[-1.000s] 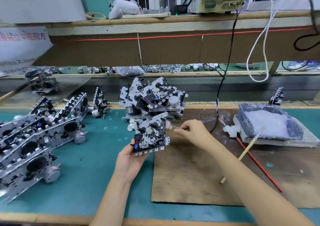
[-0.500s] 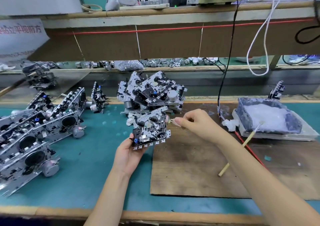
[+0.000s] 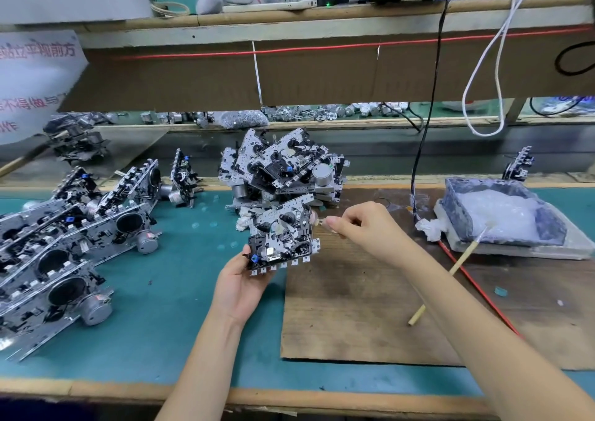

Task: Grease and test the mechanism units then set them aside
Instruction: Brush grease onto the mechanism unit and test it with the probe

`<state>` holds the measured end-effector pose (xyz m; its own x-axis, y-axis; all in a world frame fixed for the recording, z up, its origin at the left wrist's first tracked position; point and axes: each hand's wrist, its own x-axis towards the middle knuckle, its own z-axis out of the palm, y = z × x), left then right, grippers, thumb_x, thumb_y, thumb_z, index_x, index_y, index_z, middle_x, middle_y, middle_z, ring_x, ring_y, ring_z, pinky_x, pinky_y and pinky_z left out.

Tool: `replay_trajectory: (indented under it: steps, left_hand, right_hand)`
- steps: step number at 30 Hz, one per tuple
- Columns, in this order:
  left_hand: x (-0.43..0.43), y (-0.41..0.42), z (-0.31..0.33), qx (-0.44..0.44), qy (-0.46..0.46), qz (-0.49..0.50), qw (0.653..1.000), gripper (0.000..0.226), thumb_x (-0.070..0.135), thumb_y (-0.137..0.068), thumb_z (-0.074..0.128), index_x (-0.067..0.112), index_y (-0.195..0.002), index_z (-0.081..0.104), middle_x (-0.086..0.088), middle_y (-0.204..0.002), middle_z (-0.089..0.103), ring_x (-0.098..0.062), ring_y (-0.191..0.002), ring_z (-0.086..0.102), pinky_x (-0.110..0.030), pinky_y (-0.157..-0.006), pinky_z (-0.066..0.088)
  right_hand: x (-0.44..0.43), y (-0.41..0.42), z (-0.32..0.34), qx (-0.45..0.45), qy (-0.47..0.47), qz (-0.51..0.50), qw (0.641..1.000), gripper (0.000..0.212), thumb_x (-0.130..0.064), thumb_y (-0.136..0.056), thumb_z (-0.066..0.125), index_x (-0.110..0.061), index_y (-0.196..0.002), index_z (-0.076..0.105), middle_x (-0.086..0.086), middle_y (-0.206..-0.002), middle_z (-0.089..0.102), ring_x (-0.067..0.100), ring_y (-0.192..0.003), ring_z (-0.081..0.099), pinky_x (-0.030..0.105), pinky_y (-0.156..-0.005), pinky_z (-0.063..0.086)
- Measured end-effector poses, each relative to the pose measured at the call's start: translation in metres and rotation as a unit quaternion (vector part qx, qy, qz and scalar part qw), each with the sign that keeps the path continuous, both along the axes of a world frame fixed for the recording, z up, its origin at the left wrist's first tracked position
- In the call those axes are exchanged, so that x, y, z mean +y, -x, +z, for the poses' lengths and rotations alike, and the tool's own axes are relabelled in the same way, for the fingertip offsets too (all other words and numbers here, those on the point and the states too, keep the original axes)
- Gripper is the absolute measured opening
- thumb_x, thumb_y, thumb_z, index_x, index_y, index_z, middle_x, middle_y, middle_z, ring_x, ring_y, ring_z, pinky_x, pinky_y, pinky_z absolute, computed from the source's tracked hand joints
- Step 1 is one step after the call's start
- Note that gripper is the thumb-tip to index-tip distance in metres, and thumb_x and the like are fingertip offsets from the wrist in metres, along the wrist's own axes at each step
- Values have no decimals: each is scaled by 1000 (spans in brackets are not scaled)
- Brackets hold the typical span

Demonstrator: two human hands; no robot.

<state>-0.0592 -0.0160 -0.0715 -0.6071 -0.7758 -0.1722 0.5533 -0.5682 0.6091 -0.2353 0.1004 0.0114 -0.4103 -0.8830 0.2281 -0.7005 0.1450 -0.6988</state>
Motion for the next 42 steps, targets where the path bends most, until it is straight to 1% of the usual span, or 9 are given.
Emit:
replay_trajectory:
  steps: [3, 9, 14, 18, 22, 27, 31, 37, 42]
  left_hand:
    - [0, 0, -1, -3, 5, -1, 1000, 62, 2, -96, 28, 11, -56, 74, -3, -76, 73, -13, -67, 71, -29, -62, 59]
    - [-1, 1, -2, -3, 17, -6, 1000, 56, 3, -94, 30, 11, -64, 77, -3, -81, 74, -13, -72, 71, -28, -66, 59]
    - [0, 0, -2, -5, 21, -2, 1000, 58, 6, -97, 31, 12, -61, 77, -2, -79, 74, -12, -70, 71, -27, -64, 58]
    - [1, 0, -1, -5, 30, -5, 1000, 49, 5, -91, 37, 13, -63, 77, -1, -78, 74, -11, -69, 70, -25, -64, 58]
    - [1, 0, 0, -6, 28, -3, 1000, 58, 6, -97, 31, 13, -61, 76, 0, -77, 73, -11, -69, 70, -24, -62, 57]
    - [1, 0, 0, -1, 21, 5, 1000, 60, 5, -98, 31, 12, -57, 74, -1, -74, 72, -11, -66, 69, -25, -57, 56]
    - [0, 1, -1, 9, 3, 13, 1000, 57, 4, -98, 33, 11, -59, 75, -5, -78, 72, -15, -68, 70, -28, -59, 58]
    - [-1, 0, -2, 9, 4, 13, 1000, 57, 2, -98, 32, 10, -60, 74, -5, -78, 72, -15, -69, 69, -30, -61, 59]
    - [-1, 0, -2, 8, 7, 6, 1000, 58, 3, -98, 31, 11, -60, 75, -4, -78, 73, -14, -70, 70, -30, -62, 59]
  right_hand:
    - [-1, 1, -1, 0, 2, 3, 1000, 50, -31, -89, 59, 9, -59, 56, 4, -49, 41, 6, -44, 31, 11, -47, 31]
    - [-2, 2, -1, 1, -9, 3, 1000, 52, -32, -89, 59, 12, -63, 56, 0, -47, 35, 5, -38, 32, 11, -46, 31]
    - [-5, 3, -1, -21, -30, -7, 999, 50, -35, -89, 59, 8, -64, 59, -4, -44, 35, 3, -35, 33, 11, -41, 29]
    - [-7, 3, -2, -35, -45, -13, 998, 51, -37, -89, 58, 9, -67, 59, -5, -43, 35, 3, -33, 34, 11, -39, 28]
    - [-8, 3, -6, -38, -37, -28, 998, 55, -38, -89, 58, 14, -70, 59, -6, -41, 37, 2, -34, 35, 10, -41, 30]
    - [-8, 1, -9, -49, -33, -27, 998, 56, -40, -89, 56, 13, -70, 57, 1, -48, 37, 3, -36, 33, 9, -43, 30]
    - [-10, 0, -6, -49, -34, -32, 998, 55, -40, -88, 58, 13, -71, 58, -4, -44, 38, 2, -35, 36, 10, -42, 31]
    - [-10, 1, 1, -30, -38, -14, 999, 56, -37, -89, 57, 16, -72, 57, 0, -47, 31, 6, -35, 29, 13, -41, 27]
    - [-10, 3, 1, -42, -28, -7, 999, 53, -34, -89, 59, 13, -66, 59, -7, -40, 30, 5, -32, 28, 11, -40, 26]
